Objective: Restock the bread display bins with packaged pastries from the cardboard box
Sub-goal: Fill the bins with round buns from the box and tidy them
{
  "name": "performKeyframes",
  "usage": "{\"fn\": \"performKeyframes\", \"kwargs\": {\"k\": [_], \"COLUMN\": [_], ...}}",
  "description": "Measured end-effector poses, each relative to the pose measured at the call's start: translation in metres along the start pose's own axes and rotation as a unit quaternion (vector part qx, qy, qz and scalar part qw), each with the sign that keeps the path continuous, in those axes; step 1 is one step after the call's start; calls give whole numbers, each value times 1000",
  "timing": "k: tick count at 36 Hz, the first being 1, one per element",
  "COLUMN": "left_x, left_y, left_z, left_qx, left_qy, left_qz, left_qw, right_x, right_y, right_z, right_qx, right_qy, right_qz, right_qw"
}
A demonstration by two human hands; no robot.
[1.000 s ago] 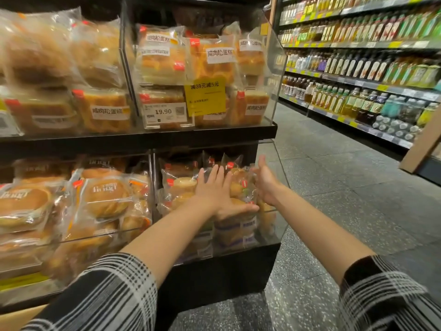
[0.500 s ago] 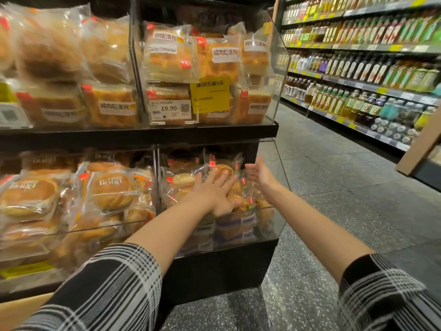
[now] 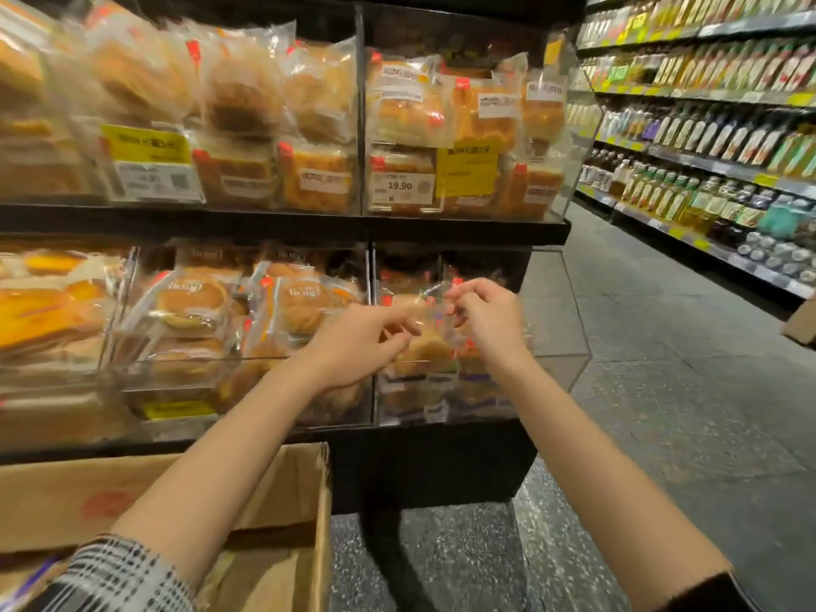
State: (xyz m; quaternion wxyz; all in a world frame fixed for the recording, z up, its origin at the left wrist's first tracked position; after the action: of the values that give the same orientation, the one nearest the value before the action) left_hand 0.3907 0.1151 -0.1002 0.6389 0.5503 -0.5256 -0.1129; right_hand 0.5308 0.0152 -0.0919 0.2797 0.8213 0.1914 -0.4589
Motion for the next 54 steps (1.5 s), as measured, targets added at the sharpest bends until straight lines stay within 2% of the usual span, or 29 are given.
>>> {"fn": "performKeyframes", "kwargs": {"k": [4, 7, 9, 14, 22, 24, 26, 29, 32, 34, 38, 42, 45, 47, 49, 51, 54], "left_x": [-37, -71, -98, -155, -232, -245, -257, -272, -286, -294, -307, -319, -330, -337, -341, -342, -344], "left_y": [20, 30, 34, 39, 55, 57, 62, 71, 75, 74, 73, 76, 73, 70, 70, 71, 71], "left_z": [47, 86, 109, 162, 228, 240, 251, 264, 273, 278, 291, 309, 319, 324, 327, 329, 333], "left_qx": [-125, -205, -230, -240, -251, -268, -284, -282, -271, -278, -302, -315, -331, -337, -336, -330, -323], "left_qy": [72, 145, 187, 304, 409, 426, 445, 468, 473, 476, 487, 503, 514, 522, 527, 535, 539], "left_qz": [-41, -77, -105, -93, -118, -138, -148, -147, -148, -148, -140, -129, -118, -105, -97, -82, -79], "left_qw": [989, 965, 949, 917, 870, 853, 836, 824, 825, 821, 807, 794, 782, 777, 774, 774, 774], "right_x": [-23, -27, -26, -20, 15, 27, 38, 57, 72, 81, 101, 112, 113, 119, 126, 126, 123], "right_y": [-51, -95, -124, -184, -252, -265, -280, -302, -322, -334, -358, -381, -391, -395, -398, -400, -403], "right_z": [34, 59, 75, 110, 167, 185, 204, 229, 249, 261, 282, 301, 313, 322, 331, 335, 336], "right_qx": [-183, -273, -320, -423, -560, -601, -649, -700, -732, -742, -752, -748, -733, -721, -711, -712, -737], "right_qy": [-3, -15, -28, -35, -49, -20, 10, 2, 3, 3, -17, -35, -34, -82, -133, -169, -189], "right_qz": [-12, -18, -16, 19, 89, 141, 196, 238, 263, 273, 284, 276, 243, 191, 157, 137, 158], "right_qw": [983, 962, 947, 905, 822, 787, 735, 673, 629, 613, 595, 603, 634, 661, 672, 668, 630]}}
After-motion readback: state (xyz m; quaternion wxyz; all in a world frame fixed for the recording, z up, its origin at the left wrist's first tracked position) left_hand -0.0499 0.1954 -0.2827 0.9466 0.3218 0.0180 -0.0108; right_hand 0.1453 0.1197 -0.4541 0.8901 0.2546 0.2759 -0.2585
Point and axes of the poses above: each hand's wrist, its own z-axis away from the middle knuckle, its own y-axis out of the back of the hand, x = y × z, the point moved 1 cm from there along -z, towards the middle knuckle, and after that the axes turned 12 degrees about y, right-handed, at the moved point
